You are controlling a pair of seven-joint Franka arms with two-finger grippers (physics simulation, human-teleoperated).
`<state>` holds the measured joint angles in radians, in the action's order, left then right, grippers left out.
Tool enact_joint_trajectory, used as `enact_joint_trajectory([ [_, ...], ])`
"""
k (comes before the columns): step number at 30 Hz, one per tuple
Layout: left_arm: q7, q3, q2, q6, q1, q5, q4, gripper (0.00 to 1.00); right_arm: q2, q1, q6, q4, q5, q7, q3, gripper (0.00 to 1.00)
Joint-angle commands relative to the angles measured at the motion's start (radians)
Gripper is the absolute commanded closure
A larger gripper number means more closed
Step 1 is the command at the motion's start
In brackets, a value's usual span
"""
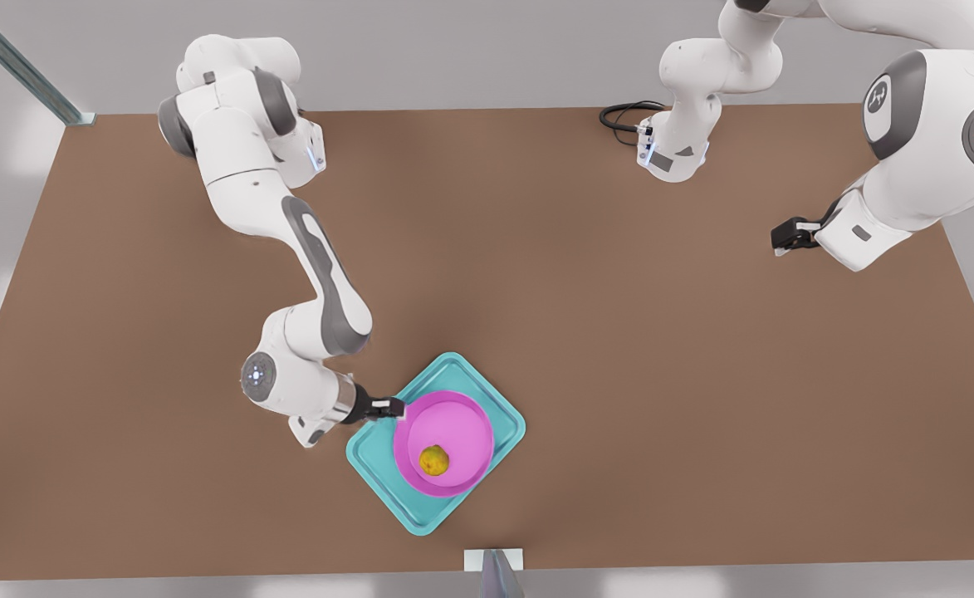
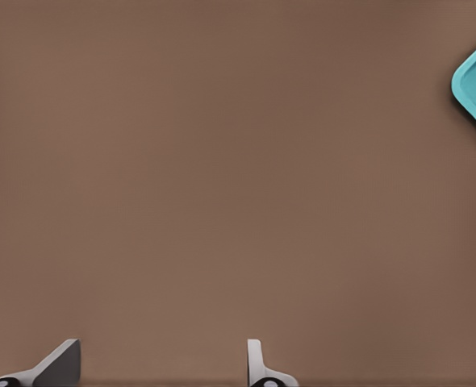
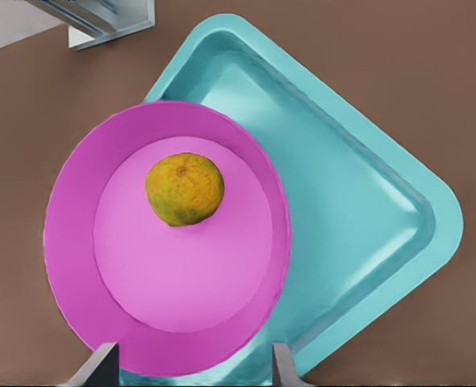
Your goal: Place the orange on the plate with the left arm and the plate on the tray with the right arm
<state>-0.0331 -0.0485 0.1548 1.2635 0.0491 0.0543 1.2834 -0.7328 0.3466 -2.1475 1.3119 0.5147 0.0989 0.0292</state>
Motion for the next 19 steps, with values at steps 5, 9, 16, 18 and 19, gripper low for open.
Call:
enact_joint_trajectory([
  [5,-0.011,-0.002,0.032,-0.018,0.0,0.007,-0.029,0.0,0.225,-0.107,0.526,0.038,-0.384,-0.038,0.0,0.0],
  [9,-0.01,-0.002,0.074,-0.07,0.001,0.009,-0.096,0.0,0.486,-0.175,0.661,0.043,-0.578,-0.047,-0.006,0.0],
  [16,-0.004,-0.004,0.072,-0.068,0.001,0.009,-0.096,0.0,0.632,-0.173,0.778,0.073,-0.584,-0.045,-0.006,0.0],
  [18,-0.002,-0.004,0.072,-0.068,0.001,0.01,-0.096,0.0,0.63,-0.173,0.779,0.073,-0.584,-0.045,-0.006,0.0],
  [19,-0.002,-0.004,0.074,-0.068,0.001,0.01,-0.096,0.0,0.63,-0.173,0.779,0.073,-0.584,-0.045,-0.006,0.0],
])
